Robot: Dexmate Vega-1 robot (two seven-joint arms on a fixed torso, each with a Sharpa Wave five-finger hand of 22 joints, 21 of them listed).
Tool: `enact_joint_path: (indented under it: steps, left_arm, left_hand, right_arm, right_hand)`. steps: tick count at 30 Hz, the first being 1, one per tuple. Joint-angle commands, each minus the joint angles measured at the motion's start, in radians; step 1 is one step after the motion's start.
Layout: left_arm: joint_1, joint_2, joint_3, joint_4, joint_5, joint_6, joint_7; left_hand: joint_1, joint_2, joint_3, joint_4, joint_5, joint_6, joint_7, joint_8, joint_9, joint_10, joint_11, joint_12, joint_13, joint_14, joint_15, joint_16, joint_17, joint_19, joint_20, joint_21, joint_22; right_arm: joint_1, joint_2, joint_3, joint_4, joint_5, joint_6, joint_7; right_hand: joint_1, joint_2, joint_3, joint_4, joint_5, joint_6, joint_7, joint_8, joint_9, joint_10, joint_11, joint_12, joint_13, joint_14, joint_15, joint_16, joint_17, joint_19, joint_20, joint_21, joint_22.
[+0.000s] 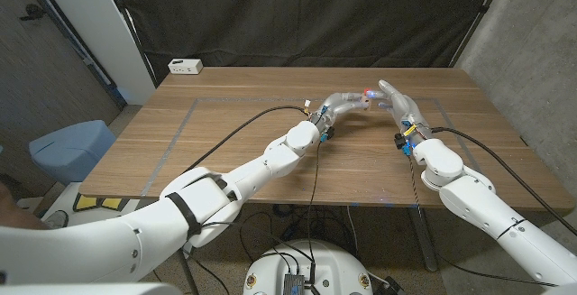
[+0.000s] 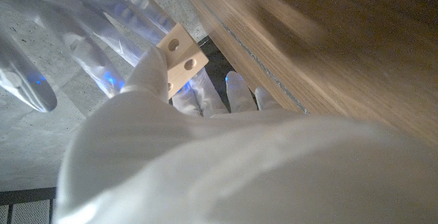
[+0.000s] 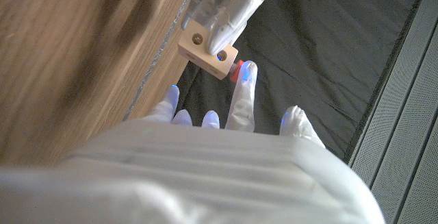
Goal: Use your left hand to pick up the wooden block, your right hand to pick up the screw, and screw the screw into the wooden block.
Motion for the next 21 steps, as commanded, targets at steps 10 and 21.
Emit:
enact_joint_path:
  steps: [10, 21]
  left_arm:
    - [0.024, 0.022, 0.001, -0.058, 0.01, 0.012, 0.015]
    - [0.022, 0.021, 0.001, -0.058, 0.012, 0.012, 0.017]
  left_hand:
    - [0.0, 0.011, 0.032, 0.025, 0.003, 0.031, 0.005, 0.005, 0.003, 0.012, 0.0, 0.008, 0.005, 0.009, -0.052, 0.002, 0.001, 0.003, -0.003, 0.004, 0.004]
    - [-0.001, 0.011, 0.032, 0.025, 0.003, 0.031, 0.004, 0.005, 0.003, 0.011, 0.0, 0.008, 0.005, 0.008, -0.052, 0.002, 0.001, 0.003, -0.004, 0.004, 0.004]
  right_arm:
    - [-0.034, 0.002, 0.034, -0.038, -0.026, -0.031, -0.091]
    - [-0.013, 0.003, 0.028, -0.017, -0.014, -0.04, -0.066]
  right_hand:
    - [0.006, 0.003, 0.011, -0.006, 0.002, -0.011, -0.002, -0.017, 0.002, 0.029, 0.013, 0.003, 0.002, 0.026, 0.004, 0.006, 0.0, 0.046, 0.019, 0.011, 0.003]
    - [-0.002, -0.004, 0.013, -0.007, 0.0, -0.099, -0.015, -0.057, 0.001, -0.007, -0.004, -0.017, 0.003, 0.025, 0.018, -0.002, 0.001, 0.061, -0.013, 0.003, 0.002]
